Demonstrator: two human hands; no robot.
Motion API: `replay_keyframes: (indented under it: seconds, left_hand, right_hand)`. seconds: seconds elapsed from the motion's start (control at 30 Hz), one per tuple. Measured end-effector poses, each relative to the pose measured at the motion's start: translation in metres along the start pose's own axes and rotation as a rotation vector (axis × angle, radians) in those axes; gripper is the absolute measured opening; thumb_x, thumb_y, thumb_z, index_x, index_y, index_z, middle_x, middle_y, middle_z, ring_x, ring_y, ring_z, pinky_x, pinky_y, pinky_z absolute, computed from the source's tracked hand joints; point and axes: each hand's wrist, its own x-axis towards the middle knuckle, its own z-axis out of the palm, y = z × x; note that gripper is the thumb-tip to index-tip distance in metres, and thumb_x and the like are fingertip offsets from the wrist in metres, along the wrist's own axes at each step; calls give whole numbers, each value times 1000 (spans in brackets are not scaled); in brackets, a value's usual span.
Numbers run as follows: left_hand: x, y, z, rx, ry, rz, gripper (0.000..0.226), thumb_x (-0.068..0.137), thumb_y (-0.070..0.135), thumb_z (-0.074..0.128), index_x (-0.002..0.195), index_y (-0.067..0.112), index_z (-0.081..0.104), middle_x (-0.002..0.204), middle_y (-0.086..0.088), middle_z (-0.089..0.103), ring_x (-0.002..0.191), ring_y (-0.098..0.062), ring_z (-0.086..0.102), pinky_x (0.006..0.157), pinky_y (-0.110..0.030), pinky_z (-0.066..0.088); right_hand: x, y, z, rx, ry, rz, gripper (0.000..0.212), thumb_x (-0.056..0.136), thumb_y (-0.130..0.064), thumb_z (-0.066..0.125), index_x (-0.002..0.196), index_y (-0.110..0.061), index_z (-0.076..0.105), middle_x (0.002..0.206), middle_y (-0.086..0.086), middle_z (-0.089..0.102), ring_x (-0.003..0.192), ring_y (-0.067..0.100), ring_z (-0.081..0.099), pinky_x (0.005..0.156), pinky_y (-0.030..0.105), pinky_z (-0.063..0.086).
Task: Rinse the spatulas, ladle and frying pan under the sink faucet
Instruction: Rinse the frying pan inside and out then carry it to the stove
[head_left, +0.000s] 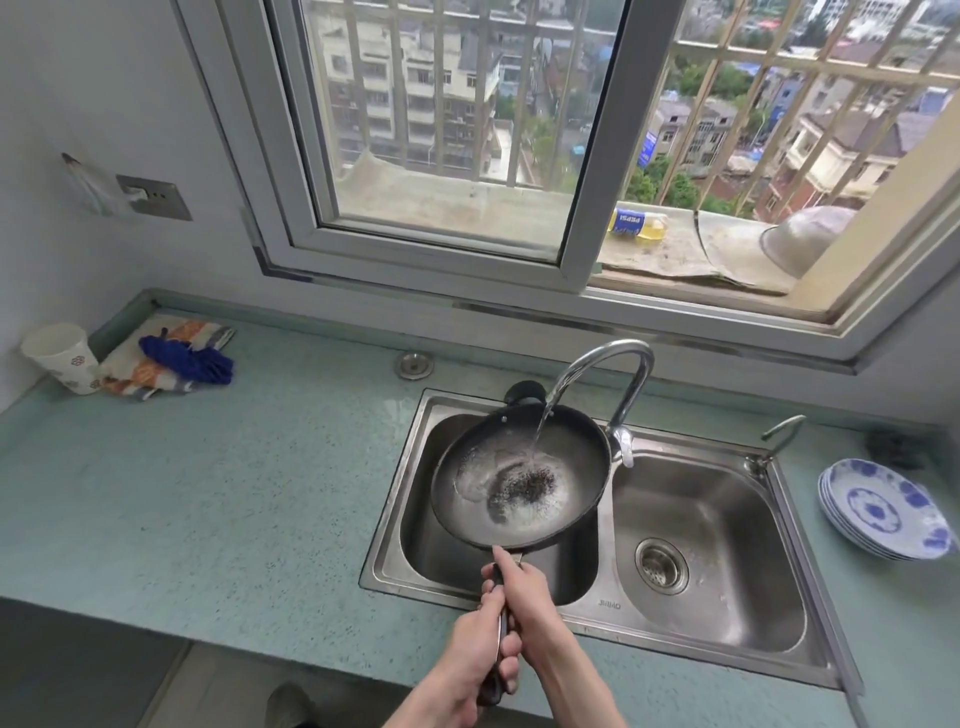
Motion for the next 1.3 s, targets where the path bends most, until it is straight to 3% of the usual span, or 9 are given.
replay_keyframes:
  seconds: [0.17,0.33,0.47,0.63,0.83,0.97,1.17,1.3]
  left_hand:
    - [3,-2,-1,74,27,30,53,109,35,43,63,8,46,46,-10,43,31,-21,44,35,-25,42]
    - [-1,1,-2,183,66,63,42,109,31,43,75,6,45,45,-10,44,29,-19,43,33,-22,37]
    - [-3,0,0,226,102,117,46,109,28,42,68,9,41,42,-9,41,28,-19,40,33,-20,33]
    - [4,-8,1,261,96,123,53,108,32,43,61,8,45,44,-11,45,30,-20,42,36,-22,34]
    - [-3,-6,3,343,87,166,53,109,33,41,67,4,54,40,-2,49,29,-11,45,34,-21,35]
    - [3,-8,3,214,77,146,57,107,35,48,59,4,53,44,-11,48,30,-20,43,35,-20,33]
    - [18,-18,-5,90,77,87,73,104,44,51,39,11,50,45,-13,43,33,-21,42,39,-24,33]
    - [22,-26,-8,159,71,131,77,106,44,46,37,10,51,43,-14,45,33,-23,45,41,-26,35]
  right_hand:
    - [-2,3,2,58,-38,42,25,103,-16,58,87,2,60,56,9,53,42,16,49,42,22,43]
    - [-5,2,2,159,-126,104,26,104,-20,57,90,2,59,58,8,51,42,16,48,40,22,42]
    - [-1,4,7,250,-157,132,29,104,-23,59,84,-2,56,54,5,45,38,14,44,41,23,43]
    - [0,6,3,205,-118,73,26,102,-11,57,77,-3,55,52,6,44,36,16,42,41,23,40]
    - [-8,8,-5,88,-93,-31,24,101,-7,56,77,-3,55,55,10,45,42,19,43,43,24,39]
    - [-10,2,-6,8,-90,-79,23,99,-7,57,76,-4,55,56,10,47,43,19,43,44,25,39]
    - [-13,-3,-1,-199,-52,-209,16,74,-22,66,66,-11,57,60,11,56,58,24,49,57,35,43]
    - [-15,2,-2,-146,-65,-168,21,92,-9,62,73,-8,53,60,11,50,51,21,45,48,28,41]
